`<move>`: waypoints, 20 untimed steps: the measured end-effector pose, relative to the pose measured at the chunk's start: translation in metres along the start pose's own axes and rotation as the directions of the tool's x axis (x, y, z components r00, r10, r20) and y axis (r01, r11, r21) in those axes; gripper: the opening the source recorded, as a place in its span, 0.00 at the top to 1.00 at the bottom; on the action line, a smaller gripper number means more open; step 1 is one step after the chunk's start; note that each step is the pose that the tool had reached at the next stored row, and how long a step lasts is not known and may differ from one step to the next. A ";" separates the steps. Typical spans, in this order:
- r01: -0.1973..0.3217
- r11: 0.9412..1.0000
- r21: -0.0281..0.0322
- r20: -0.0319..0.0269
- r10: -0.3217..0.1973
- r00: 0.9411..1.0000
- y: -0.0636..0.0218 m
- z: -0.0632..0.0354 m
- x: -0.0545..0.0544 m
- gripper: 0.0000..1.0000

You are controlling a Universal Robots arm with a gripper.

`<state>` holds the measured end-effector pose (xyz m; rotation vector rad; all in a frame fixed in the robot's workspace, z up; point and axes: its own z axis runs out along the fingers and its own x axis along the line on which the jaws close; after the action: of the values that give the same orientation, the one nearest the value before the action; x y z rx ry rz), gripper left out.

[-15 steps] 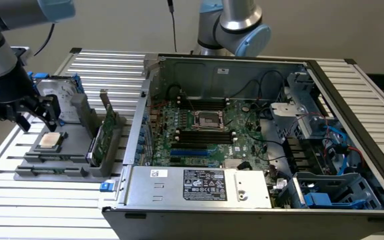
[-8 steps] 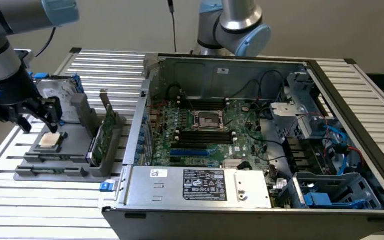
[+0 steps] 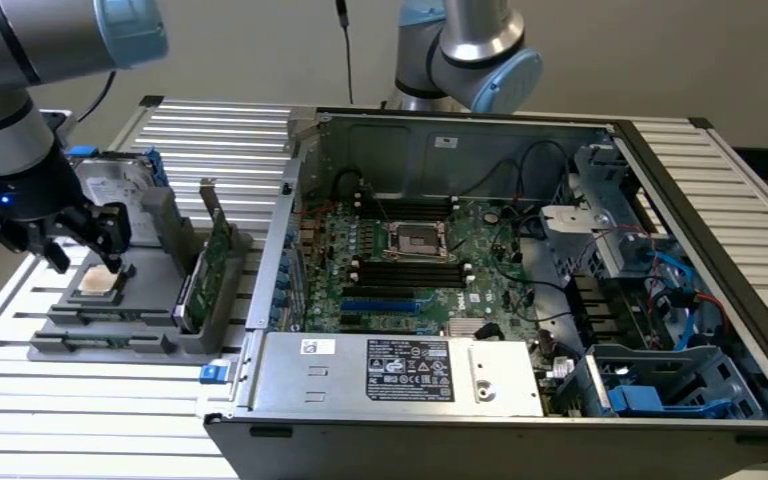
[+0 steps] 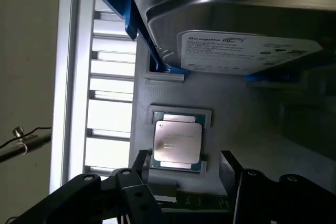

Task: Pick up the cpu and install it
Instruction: 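Pick up the cpu and move it towards the insertion slot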

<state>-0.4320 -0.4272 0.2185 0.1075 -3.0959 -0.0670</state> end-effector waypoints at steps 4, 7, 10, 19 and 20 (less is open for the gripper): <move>0.000 1.000 0.000 -0.005 0.000 1.000 -0.0003 0.0057 0.000 0.35; 0.000 1.000 -0.001 -0.011 0.000 1.000 -0.0004 0.0093 0.000 0.35; -0.001 1.000 -0.001 -0.017 0.001 1.000 -0.0003 0.0124 -0.001 0.35; -0.001 1.000 -0.004 -0.027 0.001 1.000 -0.0002 0.0238 -0.001 0.35; -0.001 1.000 -0.004 -0.028 0.001 1.000 -0.0003 0.0250 -0.002 0.35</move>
<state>-0.4316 -0.4263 0.1934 0.1057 -3.0680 -0.0711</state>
